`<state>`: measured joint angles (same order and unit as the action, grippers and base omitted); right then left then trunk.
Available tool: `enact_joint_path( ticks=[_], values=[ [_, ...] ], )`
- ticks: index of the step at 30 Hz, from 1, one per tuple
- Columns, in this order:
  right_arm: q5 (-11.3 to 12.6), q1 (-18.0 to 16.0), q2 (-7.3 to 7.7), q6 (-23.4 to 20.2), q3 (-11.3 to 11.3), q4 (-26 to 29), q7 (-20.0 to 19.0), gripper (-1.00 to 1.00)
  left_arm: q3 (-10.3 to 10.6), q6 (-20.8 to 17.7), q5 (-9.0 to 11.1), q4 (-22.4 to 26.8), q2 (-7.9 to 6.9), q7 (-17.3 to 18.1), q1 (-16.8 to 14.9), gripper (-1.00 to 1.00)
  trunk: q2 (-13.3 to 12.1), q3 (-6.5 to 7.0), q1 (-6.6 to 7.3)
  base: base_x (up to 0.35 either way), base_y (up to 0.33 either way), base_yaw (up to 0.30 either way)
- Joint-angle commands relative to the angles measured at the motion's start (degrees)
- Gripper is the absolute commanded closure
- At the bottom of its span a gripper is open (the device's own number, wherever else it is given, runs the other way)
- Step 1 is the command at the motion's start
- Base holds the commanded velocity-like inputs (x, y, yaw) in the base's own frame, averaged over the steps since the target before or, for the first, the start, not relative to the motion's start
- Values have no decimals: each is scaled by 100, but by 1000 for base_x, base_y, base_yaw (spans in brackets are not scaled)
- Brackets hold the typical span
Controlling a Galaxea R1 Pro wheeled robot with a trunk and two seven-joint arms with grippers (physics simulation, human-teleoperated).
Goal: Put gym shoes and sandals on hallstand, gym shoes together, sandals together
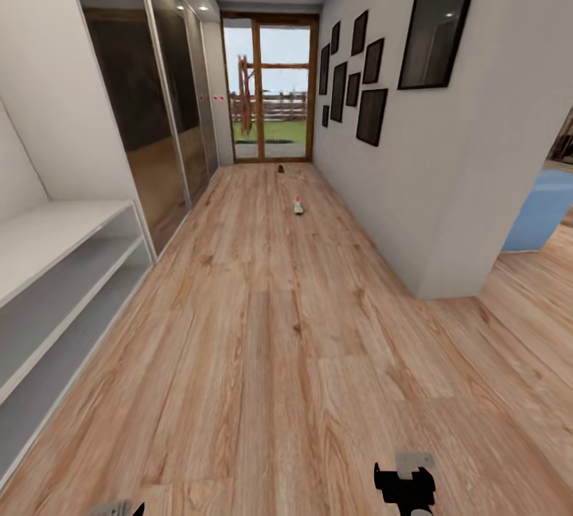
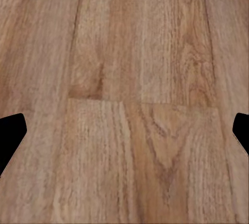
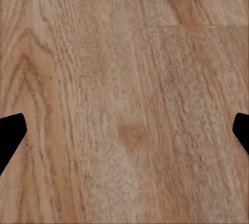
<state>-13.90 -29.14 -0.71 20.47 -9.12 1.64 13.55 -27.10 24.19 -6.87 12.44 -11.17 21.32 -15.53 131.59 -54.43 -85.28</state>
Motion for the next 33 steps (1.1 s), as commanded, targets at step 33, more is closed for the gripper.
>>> enact_joint_path(
  ticks=[33],
  values=[
    [-69,-4,1,19,-46,-6,42,-100,-56,24,-60,-5,1,21,-4,-100,2,-5,-2,340,0,0]
  ],
)
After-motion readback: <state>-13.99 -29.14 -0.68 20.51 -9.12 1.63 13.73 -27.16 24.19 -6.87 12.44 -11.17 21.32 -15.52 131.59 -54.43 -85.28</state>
